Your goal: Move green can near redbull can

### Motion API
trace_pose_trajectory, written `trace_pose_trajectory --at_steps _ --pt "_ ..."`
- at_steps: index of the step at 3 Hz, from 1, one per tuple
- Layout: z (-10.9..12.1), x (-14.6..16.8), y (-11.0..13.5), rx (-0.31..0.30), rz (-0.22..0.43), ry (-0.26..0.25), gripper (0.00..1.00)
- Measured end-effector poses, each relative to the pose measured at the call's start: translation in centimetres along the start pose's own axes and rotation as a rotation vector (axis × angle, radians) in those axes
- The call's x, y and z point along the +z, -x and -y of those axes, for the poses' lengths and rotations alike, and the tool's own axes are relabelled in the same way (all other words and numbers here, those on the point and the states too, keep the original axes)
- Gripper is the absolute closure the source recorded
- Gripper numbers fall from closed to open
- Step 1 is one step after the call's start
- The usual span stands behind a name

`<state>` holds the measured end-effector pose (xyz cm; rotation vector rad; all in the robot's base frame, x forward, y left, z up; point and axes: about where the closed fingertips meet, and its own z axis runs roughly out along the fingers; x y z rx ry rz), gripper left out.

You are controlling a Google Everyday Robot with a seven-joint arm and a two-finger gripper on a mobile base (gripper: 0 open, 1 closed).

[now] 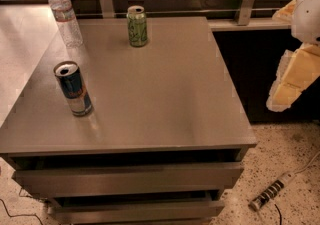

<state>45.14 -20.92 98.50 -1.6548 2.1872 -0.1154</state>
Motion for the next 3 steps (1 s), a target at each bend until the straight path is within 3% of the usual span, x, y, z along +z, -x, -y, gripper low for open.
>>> trace_pose_trajectory --at_steps 1,3 --pt "1.3 2.0 1.4 0.065 0.074 -0.03 0.0" --pt "8.2 5.2 3.3 0.22 0.344 -0.18 0.0"
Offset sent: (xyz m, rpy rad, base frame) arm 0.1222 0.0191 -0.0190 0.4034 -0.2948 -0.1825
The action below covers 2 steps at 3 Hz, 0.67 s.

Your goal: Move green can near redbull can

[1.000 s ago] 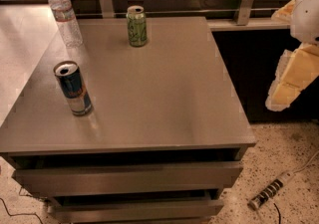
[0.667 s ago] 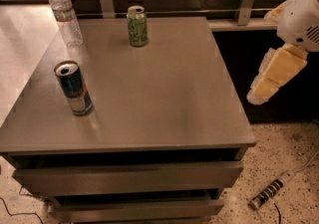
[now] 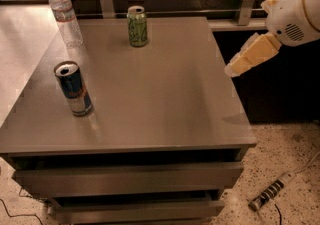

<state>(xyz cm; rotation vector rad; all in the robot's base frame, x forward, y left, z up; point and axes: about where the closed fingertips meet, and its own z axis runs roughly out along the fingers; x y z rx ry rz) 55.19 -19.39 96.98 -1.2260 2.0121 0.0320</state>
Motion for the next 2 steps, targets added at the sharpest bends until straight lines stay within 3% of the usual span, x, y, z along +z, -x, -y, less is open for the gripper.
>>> trace_pose_trajectory --at_steps 1,2 --pt "3.3 3.4 3.5 0.057 0.213 -0.03 0.0" --pt "4.0 5.7 6.2 0.077 0.337 -0.002 0.0"
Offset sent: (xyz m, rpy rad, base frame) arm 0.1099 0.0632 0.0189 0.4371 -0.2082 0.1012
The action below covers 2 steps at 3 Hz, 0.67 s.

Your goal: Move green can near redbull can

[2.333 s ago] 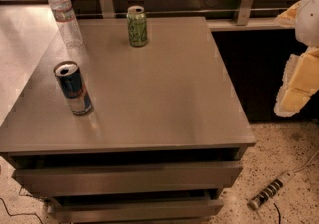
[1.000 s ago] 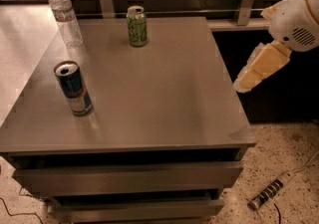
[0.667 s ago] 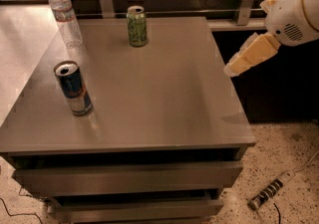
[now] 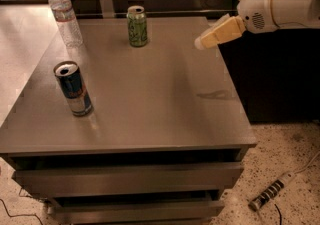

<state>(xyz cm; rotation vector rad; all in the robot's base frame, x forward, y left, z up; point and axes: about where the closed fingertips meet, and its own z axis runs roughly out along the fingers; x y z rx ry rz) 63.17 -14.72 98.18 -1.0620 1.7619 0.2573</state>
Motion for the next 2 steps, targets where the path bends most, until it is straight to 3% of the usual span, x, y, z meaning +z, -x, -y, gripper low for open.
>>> trace_pose_trajectory --at_steps 1,2 --pt "0.0 0.0 0.0 0.0 0.0 0.0 0.0" --pt "0.8 3.1 0.1 0.019 0.038 0.024 0.0"
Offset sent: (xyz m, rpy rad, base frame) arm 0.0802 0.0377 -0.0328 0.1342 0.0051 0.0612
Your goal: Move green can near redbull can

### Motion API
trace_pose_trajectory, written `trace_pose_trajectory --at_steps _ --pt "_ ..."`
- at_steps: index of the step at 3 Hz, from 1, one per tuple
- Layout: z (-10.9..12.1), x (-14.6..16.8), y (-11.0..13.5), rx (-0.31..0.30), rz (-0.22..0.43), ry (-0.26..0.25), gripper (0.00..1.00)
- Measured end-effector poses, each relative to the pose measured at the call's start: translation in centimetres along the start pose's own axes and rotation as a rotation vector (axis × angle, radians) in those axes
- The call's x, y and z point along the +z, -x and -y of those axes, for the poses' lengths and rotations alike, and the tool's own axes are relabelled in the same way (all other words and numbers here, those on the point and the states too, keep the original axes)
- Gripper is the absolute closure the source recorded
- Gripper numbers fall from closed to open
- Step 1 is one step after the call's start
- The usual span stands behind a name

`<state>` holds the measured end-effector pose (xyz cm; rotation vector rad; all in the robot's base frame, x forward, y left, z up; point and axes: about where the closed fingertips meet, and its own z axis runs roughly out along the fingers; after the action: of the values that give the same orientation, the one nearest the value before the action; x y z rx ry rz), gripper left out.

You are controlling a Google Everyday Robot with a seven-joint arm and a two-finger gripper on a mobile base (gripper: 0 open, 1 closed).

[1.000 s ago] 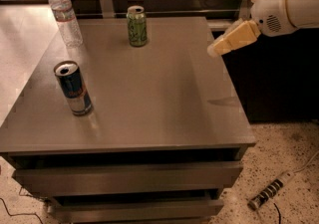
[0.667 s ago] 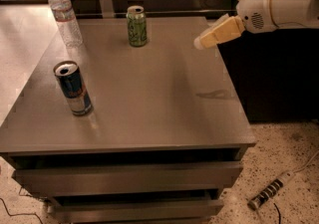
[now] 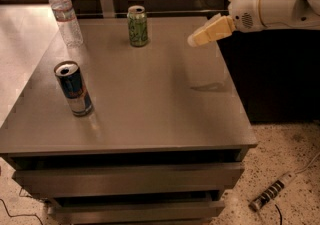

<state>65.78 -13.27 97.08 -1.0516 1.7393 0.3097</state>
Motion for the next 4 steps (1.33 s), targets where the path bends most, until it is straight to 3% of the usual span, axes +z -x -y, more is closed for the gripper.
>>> trace_pose_trajectory --at_steps 2,4 --pt "1.2 10.3 -0.1 0.107 0.146 0.095 0.0" --pt "0.6 15.6 0.9 0.156 0.26 0.149 0.0"
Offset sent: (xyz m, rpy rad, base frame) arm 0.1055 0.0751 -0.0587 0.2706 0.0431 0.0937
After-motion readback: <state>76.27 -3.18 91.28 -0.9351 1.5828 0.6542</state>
